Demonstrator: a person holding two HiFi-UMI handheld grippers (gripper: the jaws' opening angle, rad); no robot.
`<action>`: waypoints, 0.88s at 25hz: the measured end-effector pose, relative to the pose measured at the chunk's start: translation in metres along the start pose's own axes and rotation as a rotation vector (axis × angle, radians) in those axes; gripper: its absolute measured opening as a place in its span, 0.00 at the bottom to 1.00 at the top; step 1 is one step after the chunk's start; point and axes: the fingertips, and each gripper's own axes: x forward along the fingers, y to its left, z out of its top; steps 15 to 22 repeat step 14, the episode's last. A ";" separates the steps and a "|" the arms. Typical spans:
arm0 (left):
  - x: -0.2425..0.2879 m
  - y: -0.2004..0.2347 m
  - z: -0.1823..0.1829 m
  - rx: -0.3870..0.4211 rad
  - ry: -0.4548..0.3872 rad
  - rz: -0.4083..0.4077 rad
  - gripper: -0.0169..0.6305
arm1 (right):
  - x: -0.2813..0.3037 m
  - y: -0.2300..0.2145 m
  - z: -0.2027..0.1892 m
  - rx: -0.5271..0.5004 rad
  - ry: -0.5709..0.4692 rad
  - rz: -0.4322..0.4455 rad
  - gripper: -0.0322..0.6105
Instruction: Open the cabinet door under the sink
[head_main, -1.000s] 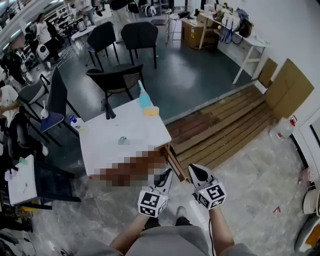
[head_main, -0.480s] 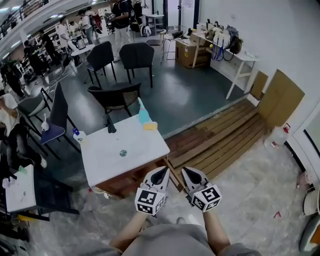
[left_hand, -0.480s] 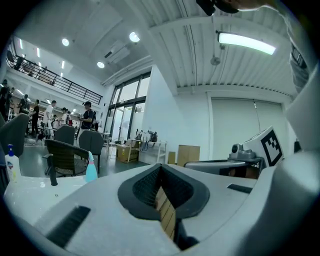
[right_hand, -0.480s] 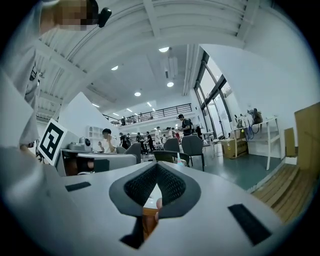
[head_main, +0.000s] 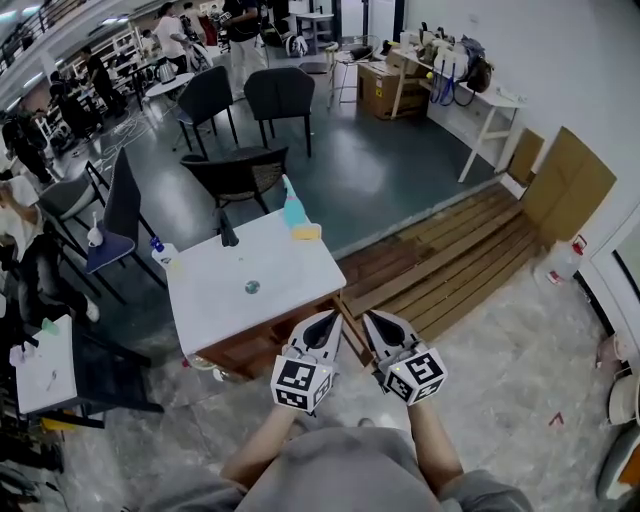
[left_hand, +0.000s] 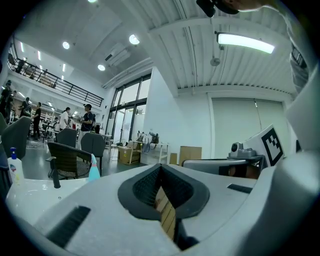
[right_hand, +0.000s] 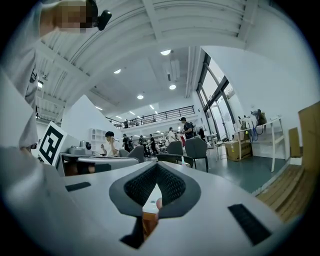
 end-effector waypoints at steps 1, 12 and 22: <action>0.000 0.000 0.000 0.001 0.001 0.001 0.04 | -0.001 0.000 0.000 0.001 -0.001 0.001 0.06; 0.003 -0.004 -0.001 0.007 -0.002 0.005 0.04 | -0.004 -0.003 0.001 0.007 -0.010 0.010 0.06; 0.003 -0.004 0.000 0.008 -0.007 0.008 0.04 | -0.003 -0.003 0.004 0.001 -0.014 0.017 0.06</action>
